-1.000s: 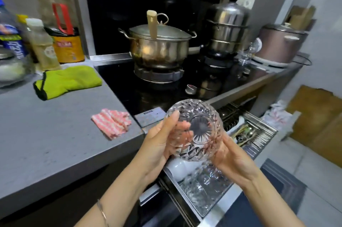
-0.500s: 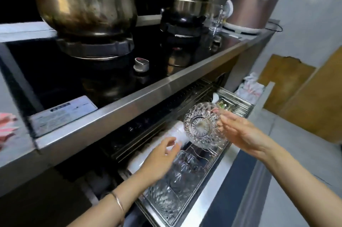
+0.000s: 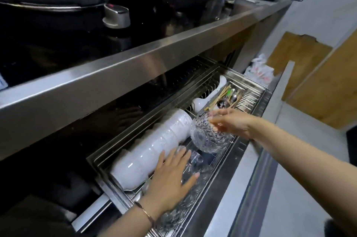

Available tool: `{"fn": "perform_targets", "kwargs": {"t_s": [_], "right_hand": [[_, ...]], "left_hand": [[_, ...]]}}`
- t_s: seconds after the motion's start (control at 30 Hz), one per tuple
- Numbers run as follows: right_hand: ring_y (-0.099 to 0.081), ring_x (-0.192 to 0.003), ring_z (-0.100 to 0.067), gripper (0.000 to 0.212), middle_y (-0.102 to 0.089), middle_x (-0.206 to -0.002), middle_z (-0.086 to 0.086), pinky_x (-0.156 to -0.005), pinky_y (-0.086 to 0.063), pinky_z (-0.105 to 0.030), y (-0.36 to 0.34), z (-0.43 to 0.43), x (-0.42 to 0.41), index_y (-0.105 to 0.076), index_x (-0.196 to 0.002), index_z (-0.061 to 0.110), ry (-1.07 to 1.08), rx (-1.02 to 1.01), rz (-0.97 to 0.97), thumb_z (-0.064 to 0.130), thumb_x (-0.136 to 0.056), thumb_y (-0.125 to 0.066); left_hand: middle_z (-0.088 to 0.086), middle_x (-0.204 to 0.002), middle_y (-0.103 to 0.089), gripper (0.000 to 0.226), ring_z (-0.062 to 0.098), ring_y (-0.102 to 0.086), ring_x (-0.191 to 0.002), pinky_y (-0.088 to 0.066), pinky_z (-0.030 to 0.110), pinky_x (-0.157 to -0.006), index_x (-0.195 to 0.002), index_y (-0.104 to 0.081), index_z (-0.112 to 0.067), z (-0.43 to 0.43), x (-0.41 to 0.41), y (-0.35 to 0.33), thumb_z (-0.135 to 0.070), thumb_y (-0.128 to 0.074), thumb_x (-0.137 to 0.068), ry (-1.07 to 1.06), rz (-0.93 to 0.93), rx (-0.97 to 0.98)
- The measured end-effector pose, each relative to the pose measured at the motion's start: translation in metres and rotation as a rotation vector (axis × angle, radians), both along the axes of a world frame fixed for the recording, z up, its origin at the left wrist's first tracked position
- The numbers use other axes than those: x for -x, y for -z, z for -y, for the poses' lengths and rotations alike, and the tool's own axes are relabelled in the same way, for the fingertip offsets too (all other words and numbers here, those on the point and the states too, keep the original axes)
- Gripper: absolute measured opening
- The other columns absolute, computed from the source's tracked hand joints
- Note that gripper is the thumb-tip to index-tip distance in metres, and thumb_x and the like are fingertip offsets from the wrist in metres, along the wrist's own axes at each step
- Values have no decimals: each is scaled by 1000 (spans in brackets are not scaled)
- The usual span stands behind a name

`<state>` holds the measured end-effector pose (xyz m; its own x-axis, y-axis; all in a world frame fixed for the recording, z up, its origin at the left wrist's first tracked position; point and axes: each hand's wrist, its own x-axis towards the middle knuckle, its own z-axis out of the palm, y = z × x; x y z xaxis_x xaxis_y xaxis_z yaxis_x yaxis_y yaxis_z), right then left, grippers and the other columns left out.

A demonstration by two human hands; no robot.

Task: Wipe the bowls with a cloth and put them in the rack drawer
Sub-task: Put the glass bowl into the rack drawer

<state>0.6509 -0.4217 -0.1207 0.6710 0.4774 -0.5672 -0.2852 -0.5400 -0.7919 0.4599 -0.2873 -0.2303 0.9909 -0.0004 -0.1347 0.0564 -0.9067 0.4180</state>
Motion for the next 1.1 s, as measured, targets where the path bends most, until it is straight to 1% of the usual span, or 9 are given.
{"fn": "perform_targets", "kwargs": {"t_s": [0.1,0.23,0.4,0.6,0.7,0.8,0.87,1.0,1.1], "right_hand": [[-48,-60,-8,33,-57,-76,-3,-56,-43,-18,9,-11,-5,-53,-125,-2,-96,142,6,8,-94,-53],[-47,-59,-9,36,-58,-83,-5,-55,-44,-20,20,-21,-12,-51,-129,1,-178,227,-35,8,-94,-53],[-44,-61,-11,15,-52,-77,-5,-58,-42,-22,31,-32,-14,-56,-106,1,-346,323,-65,10,-98,-49],[-44,-65,-11,13,-48,-80,-4,-65,-42,-25,40,-36,-13,-50,-108,3,-469,355,-127,10,-99,-45],[-46,-66,-11,23,-50,-82,-5,-64,-44,-24,44,-40,-7,-48,-120,0,-482,388,-140,11,-101,-43],[-47,-65,-13,26,-51,-83,-7,-64,-43,-28,51,-42,-4,-47,-121,-3,-495,409,-152,13,-100,-45],[-48,-63,-13,20,-52,-81,-7,-62,-43,-28,54,-42,-3,-49,-115,0,-492,406,-142,12,-100,-46],[-55,-59,-10,7,-56,-77,-6,-54,-47,-21,57,-42,0,-52,-98,4,-477,392,-163,8,-99,-46],[-57,-59,-11,12,-58,-74,-5,-57,-48,-21,56,-41,0,-53,-88,8,-504,411,-168,7,-99,-47]], "left_hand": [[-14,-160,5,68,6,12,-146,17,38,-117,-153,1,-35,-1,0,4,-66,-15,-95,-8,37,-12],[-14,-160,4,70,6,11,-146,20,36,-116,-153,0,-35,-2,2,3,-67,-18,-93,-2,52,0],[-14,-160,4,72,7,9,-147,19,34,-115,-153,0,-34,0,4,3,-68,-22,-93,-18,70,21],[-14,-161,2,69,8,6,-148,19,35,-115,-153,-1,-36,0,5,3,-65,-23,-94,-22,73,19],[-15,-161,2,69,8,6,-148,17,35,-117,-152,-1,-37,0,4,3,-66,-24,-94,-27,67,22],[-14,-161,0,69,9,4,-148,16,36,-117,-152,-1,-37,1,4,3,-66,-25,-94,-28,65,32],[-14,-161,-1,69,9,4,-148,15,36,-118,-152,-1,-37,1,4,2,-66,-25,-94,-29,68,28],[-14,-161,-4,69,9,3,-148,13,37,-119,-152,-3,-36,0,5,1,-64,-26,-94,-31,65,34],[-13,-161,-3,68,9,3,-148,12,37,-119,-152,-3,-36,0,4,1,-64,-27,-94,-29,62,29]]}}
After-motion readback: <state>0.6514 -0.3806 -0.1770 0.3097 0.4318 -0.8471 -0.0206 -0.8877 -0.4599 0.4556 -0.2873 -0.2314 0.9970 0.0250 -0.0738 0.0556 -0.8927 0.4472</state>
